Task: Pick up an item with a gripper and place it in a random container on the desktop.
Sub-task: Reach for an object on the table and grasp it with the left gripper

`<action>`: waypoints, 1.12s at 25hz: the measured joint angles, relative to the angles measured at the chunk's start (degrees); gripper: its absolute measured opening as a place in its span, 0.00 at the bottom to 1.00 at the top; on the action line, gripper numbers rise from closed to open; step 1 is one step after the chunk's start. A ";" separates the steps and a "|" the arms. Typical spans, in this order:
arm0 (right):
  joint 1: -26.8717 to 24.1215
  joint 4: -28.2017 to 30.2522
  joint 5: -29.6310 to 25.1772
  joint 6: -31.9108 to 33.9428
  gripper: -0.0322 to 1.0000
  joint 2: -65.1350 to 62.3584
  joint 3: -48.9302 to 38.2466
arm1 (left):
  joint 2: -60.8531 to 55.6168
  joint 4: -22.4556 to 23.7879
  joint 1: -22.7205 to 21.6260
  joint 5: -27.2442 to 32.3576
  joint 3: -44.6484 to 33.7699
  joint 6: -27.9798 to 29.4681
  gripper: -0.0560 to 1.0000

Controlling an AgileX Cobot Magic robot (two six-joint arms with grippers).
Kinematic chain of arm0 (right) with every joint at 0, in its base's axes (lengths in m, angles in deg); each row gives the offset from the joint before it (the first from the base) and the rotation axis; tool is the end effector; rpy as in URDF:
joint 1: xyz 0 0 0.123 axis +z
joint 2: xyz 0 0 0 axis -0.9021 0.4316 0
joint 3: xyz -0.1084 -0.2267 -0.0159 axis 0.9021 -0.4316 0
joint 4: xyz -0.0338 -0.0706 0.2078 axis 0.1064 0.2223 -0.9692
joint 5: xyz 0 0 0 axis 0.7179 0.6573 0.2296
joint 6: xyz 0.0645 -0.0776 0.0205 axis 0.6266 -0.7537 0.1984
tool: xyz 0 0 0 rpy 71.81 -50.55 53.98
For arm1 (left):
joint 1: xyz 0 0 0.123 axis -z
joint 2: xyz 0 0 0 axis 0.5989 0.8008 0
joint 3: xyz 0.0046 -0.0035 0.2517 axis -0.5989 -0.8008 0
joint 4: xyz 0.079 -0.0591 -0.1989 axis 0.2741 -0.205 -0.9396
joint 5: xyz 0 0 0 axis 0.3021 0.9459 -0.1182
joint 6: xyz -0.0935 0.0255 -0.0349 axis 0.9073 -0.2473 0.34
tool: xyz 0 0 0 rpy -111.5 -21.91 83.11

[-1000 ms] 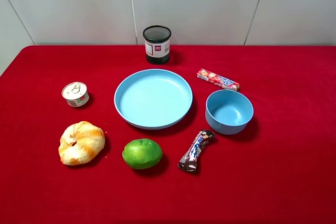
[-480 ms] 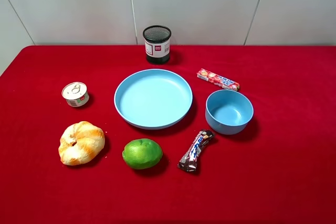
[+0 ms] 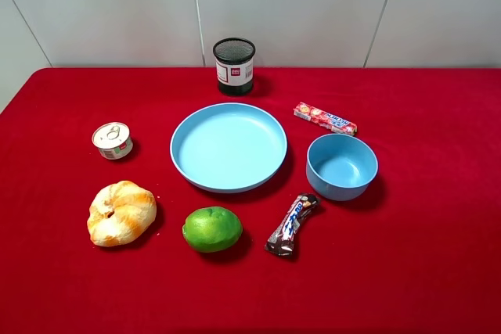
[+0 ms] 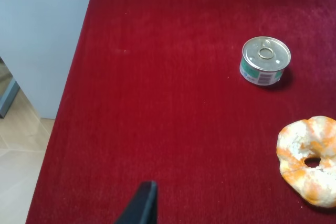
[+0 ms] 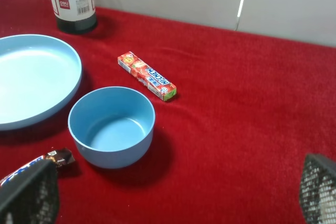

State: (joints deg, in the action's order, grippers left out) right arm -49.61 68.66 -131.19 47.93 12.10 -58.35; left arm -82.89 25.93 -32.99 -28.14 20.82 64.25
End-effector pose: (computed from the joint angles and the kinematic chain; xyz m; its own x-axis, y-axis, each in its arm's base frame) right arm 0.0139 0.0036 0.2608 -0.3826 -0.1668 -0.9087 -0.2806 0.9581 -0.0577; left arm 0.0128 0.0081 0.2564 -0.4502 -0.0057 -0.8929 -0.0275 0.9996 0.0075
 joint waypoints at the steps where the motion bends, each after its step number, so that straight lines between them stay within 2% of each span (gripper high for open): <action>1: 0.00 0.00 0.00 0.00 0.70 0.00 0.00 | 0.00 0.00 0.00 0.00 0.00 -0.06 0.98; 9: 0.00 0.00 0.00 0.00 0.70 0.00 0.00 | 0.00 -0.06 0.00 0.00 0.00 -0.52 0.98; 15: 0.00 0.00 0.00 0.00 0.70 0.00 0.00 | 0.00 -3.51 0.00 0.00 0.00 -2.83 0.96; 22: 0.00 0.00 0.00 0.00 0.70 0.00 0.00 | 0.21 -4.79 0.00 0.00 0.00 -3.27 0.92; 28: 0.00 0.00 0.00 0.00 0.70 0.00 0.00 | 9.34 -6.14 0.00 -1.49 1.28 -3.72 0.91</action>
State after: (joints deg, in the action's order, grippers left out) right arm -49.61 68.66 -131.19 47.93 12.10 -58.35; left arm -73.55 19.79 -32.99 -29.63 22.11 60.53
